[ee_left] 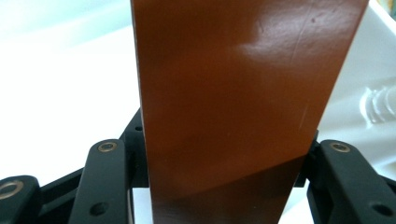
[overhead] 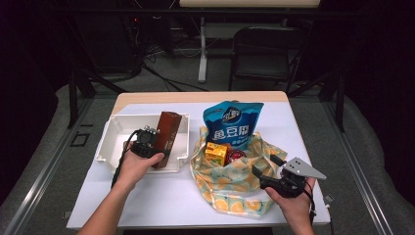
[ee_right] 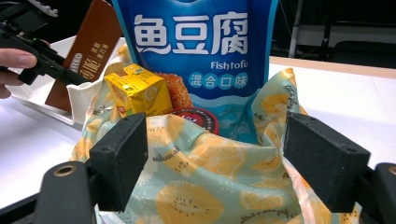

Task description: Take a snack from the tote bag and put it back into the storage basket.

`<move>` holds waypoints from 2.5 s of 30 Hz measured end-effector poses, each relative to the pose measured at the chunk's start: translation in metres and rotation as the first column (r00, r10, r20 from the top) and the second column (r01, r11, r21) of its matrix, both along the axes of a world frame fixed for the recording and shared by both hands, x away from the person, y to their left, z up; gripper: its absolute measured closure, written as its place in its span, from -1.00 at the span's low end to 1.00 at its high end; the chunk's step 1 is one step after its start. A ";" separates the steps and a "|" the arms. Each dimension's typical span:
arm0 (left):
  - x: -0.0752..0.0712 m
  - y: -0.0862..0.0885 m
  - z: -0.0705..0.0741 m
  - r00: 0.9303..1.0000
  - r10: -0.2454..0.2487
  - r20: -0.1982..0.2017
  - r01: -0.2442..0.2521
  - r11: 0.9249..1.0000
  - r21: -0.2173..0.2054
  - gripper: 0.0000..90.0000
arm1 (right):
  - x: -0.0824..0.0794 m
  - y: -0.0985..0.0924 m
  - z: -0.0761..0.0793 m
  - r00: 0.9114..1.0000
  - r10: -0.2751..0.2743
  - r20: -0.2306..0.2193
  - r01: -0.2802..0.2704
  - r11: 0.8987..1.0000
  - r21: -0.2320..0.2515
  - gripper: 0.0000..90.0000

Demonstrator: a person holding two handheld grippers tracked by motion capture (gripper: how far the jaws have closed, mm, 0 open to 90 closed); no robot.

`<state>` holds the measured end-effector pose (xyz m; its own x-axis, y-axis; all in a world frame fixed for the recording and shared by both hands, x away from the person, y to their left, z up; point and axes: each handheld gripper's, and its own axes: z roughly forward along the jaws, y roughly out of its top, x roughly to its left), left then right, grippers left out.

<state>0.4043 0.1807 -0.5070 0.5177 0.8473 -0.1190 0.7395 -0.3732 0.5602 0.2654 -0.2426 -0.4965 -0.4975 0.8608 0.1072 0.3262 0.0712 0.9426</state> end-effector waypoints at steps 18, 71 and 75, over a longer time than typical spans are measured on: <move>0.023 -0.014 0.003 0.993 0.005 -0.115 0.001 0.999 0.050 -0.06 | 0.000 -0.001 0.000 1.000 -0.005 0.002 0.005 1.000 0.005 -0.51; 0.005 0.040 -0.028 0.962 0.264 0.076 -0.250 0.956 -0.153 1.00 | 0.002 0.000 -0.004 1.000 -0.008 -0.016 0.008 1.000 -0.004 -0.50; 0.012 0.036 -0.025 0.953 0.286 0.097 -0.269 0.949 -0.164 1.00 | 0.002 0.000 -0.004 1.000 -0.009 -0.017 0.009 1.000 -0.005 -0.50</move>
